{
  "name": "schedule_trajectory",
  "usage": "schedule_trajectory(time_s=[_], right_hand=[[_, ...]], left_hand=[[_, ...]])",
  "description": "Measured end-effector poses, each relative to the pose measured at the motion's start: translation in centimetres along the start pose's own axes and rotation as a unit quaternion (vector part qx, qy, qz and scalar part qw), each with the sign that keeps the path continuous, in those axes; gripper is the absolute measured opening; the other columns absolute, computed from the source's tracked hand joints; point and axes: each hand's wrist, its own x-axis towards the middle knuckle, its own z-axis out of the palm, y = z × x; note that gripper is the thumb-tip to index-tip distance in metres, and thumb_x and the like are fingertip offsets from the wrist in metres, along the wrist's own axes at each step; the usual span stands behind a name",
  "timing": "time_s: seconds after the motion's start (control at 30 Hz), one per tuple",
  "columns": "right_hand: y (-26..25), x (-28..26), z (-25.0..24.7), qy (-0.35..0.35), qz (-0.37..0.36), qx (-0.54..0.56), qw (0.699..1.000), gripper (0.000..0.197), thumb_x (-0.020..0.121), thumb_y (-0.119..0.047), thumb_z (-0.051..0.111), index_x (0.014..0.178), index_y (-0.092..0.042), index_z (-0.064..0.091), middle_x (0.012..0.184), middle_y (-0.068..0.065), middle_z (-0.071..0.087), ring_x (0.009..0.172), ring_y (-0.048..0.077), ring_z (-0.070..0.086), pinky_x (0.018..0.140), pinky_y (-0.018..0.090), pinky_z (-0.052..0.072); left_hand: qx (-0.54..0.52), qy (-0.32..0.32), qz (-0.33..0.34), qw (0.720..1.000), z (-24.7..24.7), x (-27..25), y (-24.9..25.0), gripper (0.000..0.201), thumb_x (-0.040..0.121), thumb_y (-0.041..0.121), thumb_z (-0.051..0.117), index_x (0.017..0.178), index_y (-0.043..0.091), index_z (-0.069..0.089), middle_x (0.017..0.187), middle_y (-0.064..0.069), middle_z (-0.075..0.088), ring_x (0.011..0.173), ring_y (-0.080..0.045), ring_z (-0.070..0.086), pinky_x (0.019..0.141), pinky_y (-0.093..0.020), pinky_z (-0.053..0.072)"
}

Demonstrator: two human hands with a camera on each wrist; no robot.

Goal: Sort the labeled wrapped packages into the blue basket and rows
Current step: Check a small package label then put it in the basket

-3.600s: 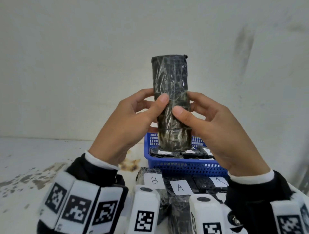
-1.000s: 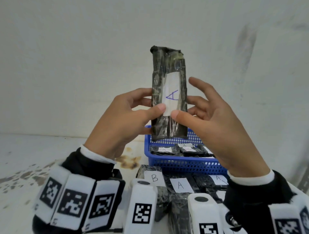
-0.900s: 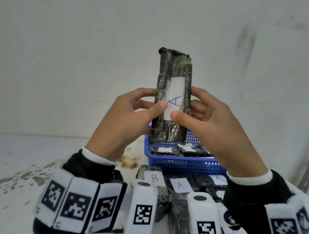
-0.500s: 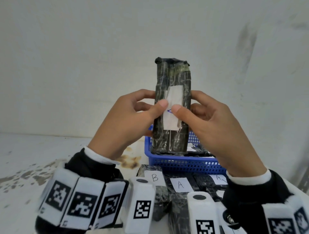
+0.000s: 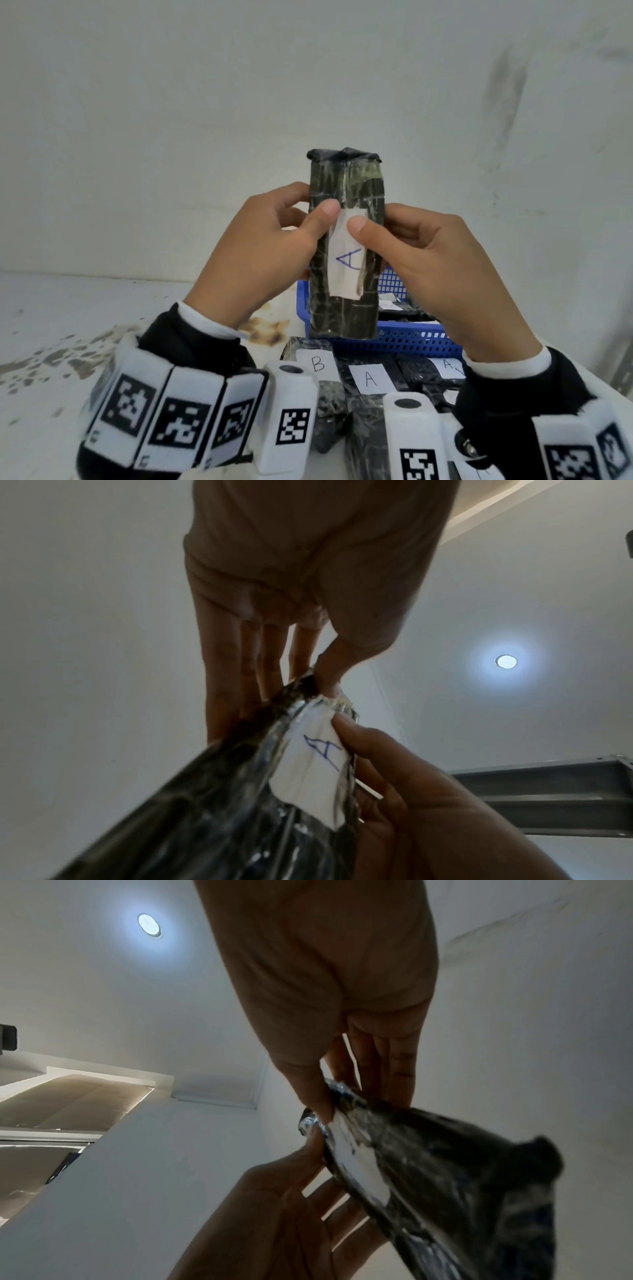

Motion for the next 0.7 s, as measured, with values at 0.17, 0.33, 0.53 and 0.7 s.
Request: schedule_trajectory(time_s=[0.17, 0.33, 0.53, 0.7], right_hand=[[0.1, -0.1, 0.0, 0.014, -0.007, -0.016, 1.0, 0.021, 0.089, -0.034, 0.071, 0.096, -0.016, 0.078, 0.094, 0.017, 0.075, 0.094, 0.04, 0.069, 0.087, 0.058, 0.054], [0.2, 0.0, 0.2, 0.012, -0.012, -0.024, 1.0, 0.021, 0.085, -0.046, 0.071, 0.094, -0.029, 0.079, 0.089, 0.005, 0.076, 0.085, 0.024, 0.07, 0.088, 0.043, 0.057], [0.1, -0.1, 0.0, 0.016, -0.013, -0.013, 1.0, 0.023, 0.084, -0.034, 0.075, 0.103, -0.046, 0.072, 0.087, -0.009, 0.077, 0.063, 0.028, 0.063, 0.055, 0.027, 0.052], [-0.8, -0.1, 0.1, 0.024, 0.007, 0.032, 0.999, 0.033, 0.079, -0.048, 0.066, 0.109, -0.036, 0.074, 0.068, -0.006, 0.071, 0.045, 0.009, 0.055, 0.045, 0.018, 0.045]], left_hand=[[0.042, -0.045, 0.001, 0.998, -0.4, 0.0, 0.0, 0.023, 0.087, 0.048, 0.064, 0.081, 0.028, 0.073, 0.084, -0.001, 0.074, 0.082, -0.021, 0.071, 0.077, -0.045, 0.06], [0.039, -0.063, 0.0, 0.997, -0.4, -0.1, 0.0, 0.017, 0.094, 0.025, 0.058, 0.107, 0.025, 0.07, 0.092, -0.005, 0.074, 0.085, -0.023, 0.071, 0.068, -0.035, 0.062], [0.009, -0.034, 0.024, 0.999, 0.2, -0.1, -0.2, 0.024, 0.092, 0.017, 0.064, 0.107, 0.035, 0.067, 0.09, -0.003, 0.072, 0.08, -0.023, 0.073, 0.073, -0.04, 0.061], [-0.042, -0.031, 0.022, 0.998, 0.2, -0.2, 0.3, 0.014, 0.093, 0.03, 0.06, 0.101, 0.031, 0.072, 0.086, 0.003, 0.075, 0.076, -0.005, 0.071, 0.073, -0.025, 0.058]])
